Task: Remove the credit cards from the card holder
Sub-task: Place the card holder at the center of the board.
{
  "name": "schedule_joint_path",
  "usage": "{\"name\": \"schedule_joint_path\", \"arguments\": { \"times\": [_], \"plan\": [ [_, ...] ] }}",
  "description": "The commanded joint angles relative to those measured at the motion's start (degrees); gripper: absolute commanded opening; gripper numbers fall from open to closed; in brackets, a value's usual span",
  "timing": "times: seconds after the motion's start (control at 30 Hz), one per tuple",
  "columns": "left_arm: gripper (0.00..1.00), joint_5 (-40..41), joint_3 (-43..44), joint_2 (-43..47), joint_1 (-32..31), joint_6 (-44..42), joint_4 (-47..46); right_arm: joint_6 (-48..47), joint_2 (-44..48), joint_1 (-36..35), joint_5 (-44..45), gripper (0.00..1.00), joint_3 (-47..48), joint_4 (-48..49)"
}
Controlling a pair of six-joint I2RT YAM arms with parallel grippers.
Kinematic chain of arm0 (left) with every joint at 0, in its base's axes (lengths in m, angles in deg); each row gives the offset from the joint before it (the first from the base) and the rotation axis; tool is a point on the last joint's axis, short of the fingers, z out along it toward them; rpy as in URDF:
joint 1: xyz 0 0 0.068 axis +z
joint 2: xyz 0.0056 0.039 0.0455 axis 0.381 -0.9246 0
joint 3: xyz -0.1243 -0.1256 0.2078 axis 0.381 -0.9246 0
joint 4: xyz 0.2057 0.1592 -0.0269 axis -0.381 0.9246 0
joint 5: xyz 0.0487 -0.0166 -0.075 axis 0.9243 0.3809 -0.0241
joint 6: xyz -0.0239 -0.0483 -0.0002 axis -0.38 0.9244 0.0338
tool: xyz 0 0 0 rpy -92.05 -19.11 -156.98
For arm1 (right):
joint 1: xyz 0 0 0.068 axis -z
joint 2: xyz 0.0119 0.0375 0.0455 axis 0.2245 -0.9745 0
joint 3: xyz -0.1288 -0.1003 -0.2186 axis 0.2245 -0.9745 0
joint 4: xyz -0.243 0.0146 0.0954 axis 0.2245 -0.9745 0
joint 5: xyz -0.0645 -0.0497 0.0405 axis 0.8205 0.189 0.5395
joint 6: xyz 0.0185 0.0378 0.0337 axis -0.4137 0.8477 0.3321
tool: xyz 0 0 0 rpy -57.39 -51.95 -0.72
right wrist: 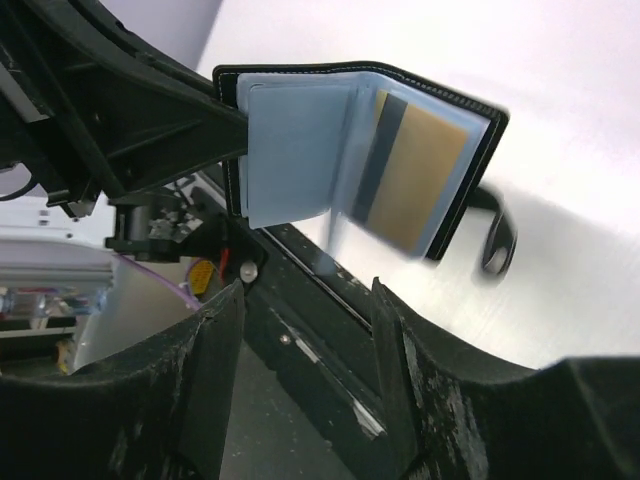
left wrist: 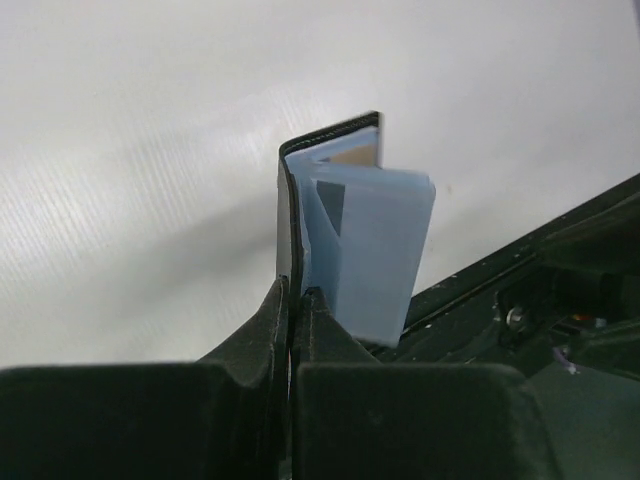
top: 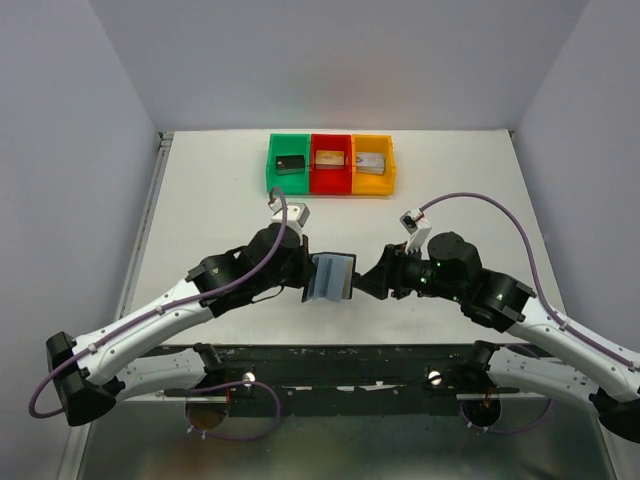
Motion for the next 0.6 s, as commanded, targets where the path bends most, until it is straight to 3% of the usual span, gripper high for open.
{"name": "schedule_joint_path", "arguments": {
  "times": [0.0, 0.37, 0.57],
  "plan": [
    [0.0, 3.0, -1.5, -4.0, 0.0, 0.3, -0.5, -1.4, -0.6, 0.5, 4.8, 0.61, -2.0, -3.6],
    [0.0, 2.0, -4.1, -13.4, 0.4, 1.0, -8.5, -0.8, -4.0, 0.5, 5.6, 0.51, -6.9, 1.2],
    [0.0, -8.6, -13.6, -10.7, 6.4, 5.1, -23.1, -0.1, -6.5, 0.5, 5.6, 0.37, -10.7, 8.5]
  ]
}}
